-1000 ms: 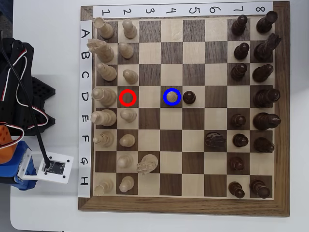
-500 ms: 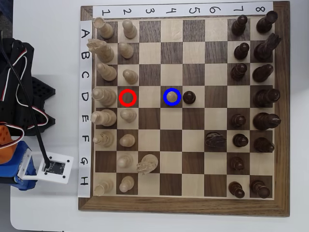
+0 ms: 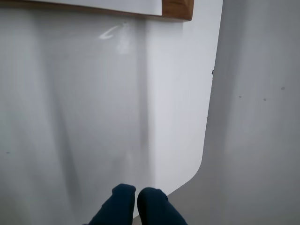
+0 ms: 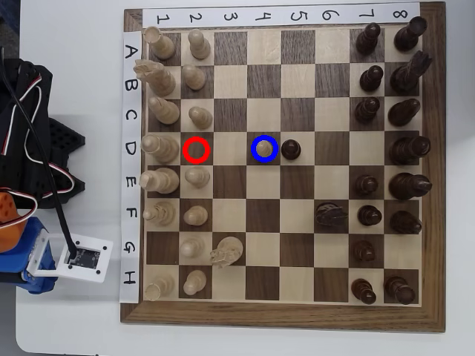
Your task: Move the piece to destination
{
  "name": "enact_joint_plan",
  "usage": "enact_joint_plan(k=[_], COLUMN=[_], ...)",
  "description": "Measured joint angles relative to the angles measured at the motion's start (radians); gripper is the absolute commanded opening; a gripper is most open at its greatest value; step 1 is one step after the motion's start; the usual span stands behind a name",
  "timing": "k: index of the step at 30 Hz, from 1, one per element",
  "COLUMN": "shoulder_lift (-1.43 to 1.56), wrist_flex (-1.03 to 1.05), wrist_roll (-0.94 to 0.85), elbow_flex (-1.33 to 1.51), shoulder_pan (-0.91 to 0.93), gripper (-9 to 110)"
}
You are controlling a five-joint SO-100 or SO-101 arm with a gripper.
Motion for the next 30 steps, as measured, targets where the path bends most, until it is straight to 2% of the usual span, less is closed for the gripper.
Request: enact_joint_plan(k=[30], shoulder_lift=[0.0], wrist_flex=[-0.009], wrist_roll=[-0.044], elbow_flex=[0.002], shoulder_pan=[0.0], gripper=[0])
